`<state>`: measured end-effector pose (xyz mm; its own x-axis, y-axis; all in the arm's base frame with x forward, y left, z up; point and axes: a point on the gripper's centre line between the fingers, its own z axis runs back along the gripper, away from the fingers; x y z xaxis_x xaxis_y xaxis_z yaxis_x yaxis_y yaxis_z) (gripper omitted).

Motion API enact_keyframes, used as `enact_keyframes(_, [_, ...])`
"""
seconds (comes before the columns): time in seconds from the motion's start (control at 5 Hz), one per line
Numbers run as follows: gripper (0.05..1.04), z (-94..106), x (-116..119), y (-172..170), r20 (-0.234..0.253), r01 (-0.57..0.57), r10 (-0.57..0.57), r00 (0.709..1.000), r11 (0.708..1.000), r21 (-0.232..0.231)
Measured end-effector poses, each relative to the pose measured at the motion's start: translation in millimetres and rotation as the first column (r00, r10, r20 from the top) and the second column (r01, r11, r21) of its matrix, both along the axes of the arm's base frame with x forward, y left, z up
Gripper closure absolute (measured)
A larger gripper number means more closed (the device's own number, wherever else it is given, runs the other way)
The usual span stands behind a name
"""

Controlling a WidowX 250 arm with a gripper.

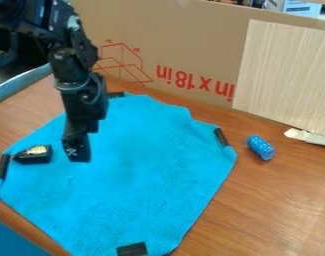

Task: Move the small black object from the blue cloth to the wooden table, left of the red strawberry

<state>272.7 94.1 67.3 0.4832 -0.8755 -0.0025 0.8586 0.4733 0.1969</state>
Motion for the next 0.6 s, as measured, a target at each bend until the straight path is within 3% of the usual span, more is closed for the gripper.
enact_keyframes(0.2, [0.084,2.0,-2.2,20.8,0.021,0.016,-0.016,1.0,1.0,0.012])
enact_keyframes(0.6, [0.084,-2.8,2.0,62.8,-0.027,-0.036,0.035,0.999,0.999,-0.024])
